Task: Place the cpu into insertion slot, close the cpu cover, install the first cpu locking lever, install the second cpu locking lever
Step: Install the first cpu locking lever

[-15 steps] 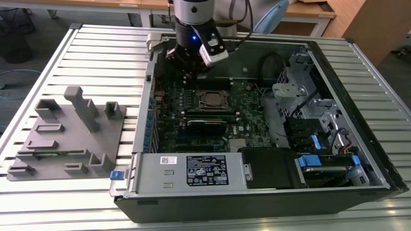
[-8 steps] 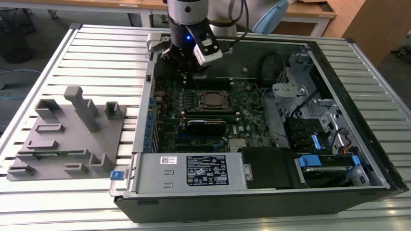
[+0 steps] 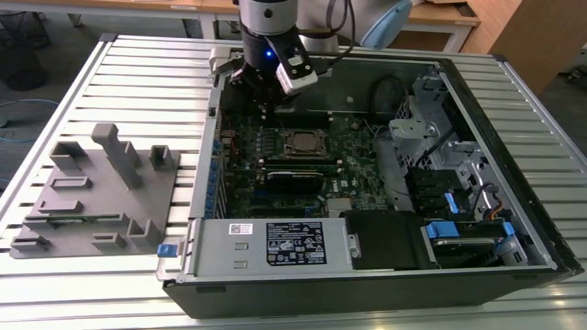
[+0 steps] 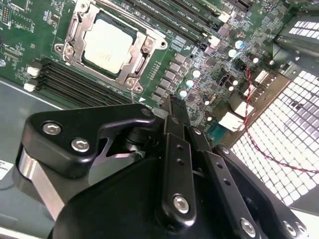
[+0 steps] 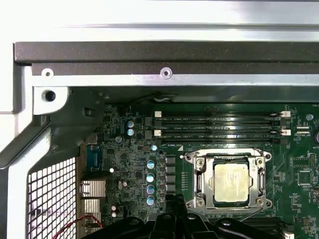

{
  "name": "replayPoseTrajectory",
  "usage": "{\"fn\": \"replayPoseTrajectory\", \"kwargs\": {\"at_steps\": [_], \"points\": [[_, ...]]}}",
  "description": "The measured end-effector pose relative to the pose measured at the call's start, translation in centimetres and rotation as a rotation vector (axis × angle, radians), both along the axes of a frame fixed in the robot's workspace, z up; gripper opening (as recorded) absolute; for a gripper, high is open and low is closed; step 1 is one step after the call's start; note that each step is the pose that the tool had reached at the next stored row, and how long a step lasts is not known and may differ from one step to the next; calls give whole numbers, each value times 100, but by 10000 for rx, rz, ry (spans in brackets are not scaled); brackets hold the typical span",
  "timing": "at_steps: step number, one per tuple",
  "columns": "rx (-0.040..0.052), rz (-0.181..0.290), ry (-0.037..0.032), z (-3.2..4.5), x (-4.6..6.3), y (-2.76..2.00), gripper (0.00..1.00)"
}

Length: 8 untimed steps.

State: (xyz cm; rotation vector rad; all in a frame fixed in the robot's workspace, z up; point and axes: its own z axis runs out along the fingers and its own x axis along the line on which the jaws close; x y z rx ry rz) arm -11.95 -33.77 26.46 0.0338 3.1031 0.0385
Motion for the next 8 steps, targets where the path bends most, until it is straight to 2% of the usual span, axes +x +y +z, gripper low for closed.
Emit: {"fn": "replayPoseTrajectory", "kwargs": {"at_steps": [2,5,8], "points": [[2,2,20,-1,1,0,11],[12,1,169,-1,2,0,11],[11,0,195,0,1,0,11]]}}
